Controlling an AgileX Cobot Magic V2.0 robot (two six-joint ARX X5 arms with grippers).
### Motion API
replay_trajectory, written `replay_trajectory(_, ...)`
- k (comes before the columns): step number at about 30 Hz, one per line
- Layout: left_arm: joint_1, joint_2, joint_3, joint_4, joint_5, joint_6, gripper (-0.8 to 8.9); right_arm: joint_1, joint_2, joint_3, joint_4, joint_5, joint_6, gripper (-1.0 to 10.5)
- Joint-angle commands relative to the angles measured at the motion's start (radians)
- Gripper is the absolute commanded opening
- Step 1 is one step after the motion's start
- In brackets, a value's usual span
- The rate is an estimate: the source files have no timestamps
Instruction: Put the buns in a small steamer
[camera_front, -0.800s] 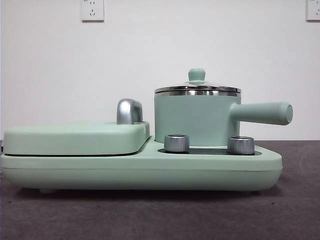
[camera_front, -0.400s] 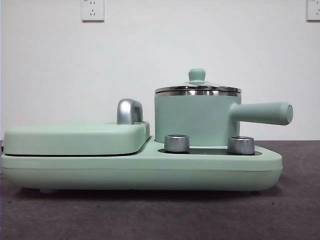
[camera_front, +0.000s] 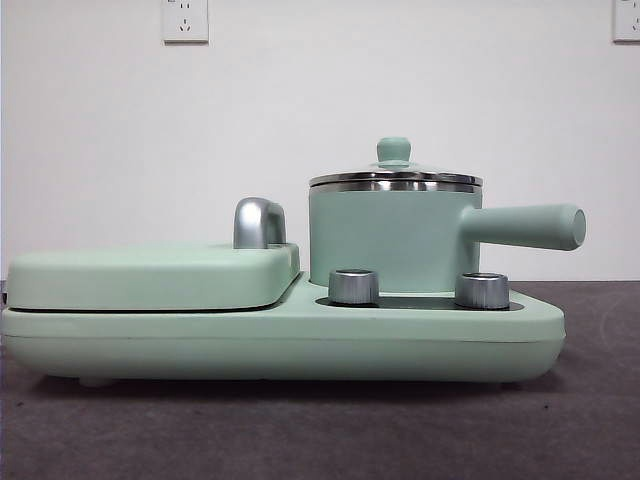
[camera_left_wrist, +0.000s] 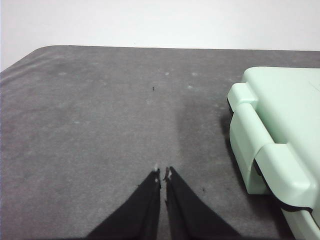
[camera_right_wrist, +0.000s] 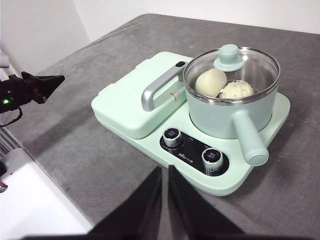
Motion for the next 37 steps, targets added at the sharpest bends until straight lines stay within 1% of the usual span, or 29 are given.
replay_trajectory(1, 0.002, -0.002, -0.019, -0.008, 0.001, 0.016, 0.21, 0.008, 0.003, 0.005, 0.011, -0.001, -0.008, 0.2)
replay_trajectory(17, 0.002, -0.002, -0.019, -0.009, 0.001, 0.016, 0.21, 0.008, 0.002, 0.003, 0.014, 0.0, -0.008, 0.2)
replay_trajectory(19, 0.002, -0.002, -0.019, -0.009, 0.001, 0.016, 0.21, -0.006, -0.006, 0.003, 0.012, -0.001, -0.008, 0.2)
replay_trajectory(22, 0.002, -0.002, -0.019, -0.009, 0.001, 0.016, 0.21, -0.093, -0.013, -0.026, 0.044, -0.023, -0.008, 0.2)
replay_trajectory(23, 0.002, -0.002, -0.019, -0.009, 0.001, 0.016, 0.21, -0.143, -0.022, -0.058, 0.085, -0.036, -0.008, 0.2)
replay_trajectory(25, 0.002, -0.002, -0.019, -0.009, 0.001, 0.016, 0.21, -0.217, -0.041, -0.126, 0.177, -0.037, -0.008, 0.2)
replay_trajectory(30, 0.002, -0.002, -0.019, -0.009, 0.001, 0.016, 0.21, -0.407, -0.099, -0.375, 0.47, 0.086, -0.018, 0.2)
replay_trajectory(32, 0.002, -0.002, -0.019, -0.009, 0.001, 0.016, 0.21, -0.467, -0.13, -0.474, 0.556, 0.119, -0.018, 0.2)
replay_trajectory(33, 0.002, -0.002, -0.019, -0.009, 0.001, 0.016, 0.21, -0.488, -0.144, -0.512, 0.582, 0.133, -0.019, 0.2)
replay_trajectory(35, 0.002, -0.002, -0.019, -0.009, 0.001, 0.016, 0.21, -0.532, -0.174, -0.591, 0.616, 0.168, -0.049, 0.2)
replay_trajectory(37, 0.002, -0.002, -0.019, -0.009, 0.001, 0.016, 0.21, -0.56, -0.196, -0.653, 0.649, 0.184, -0.051, 0.2)
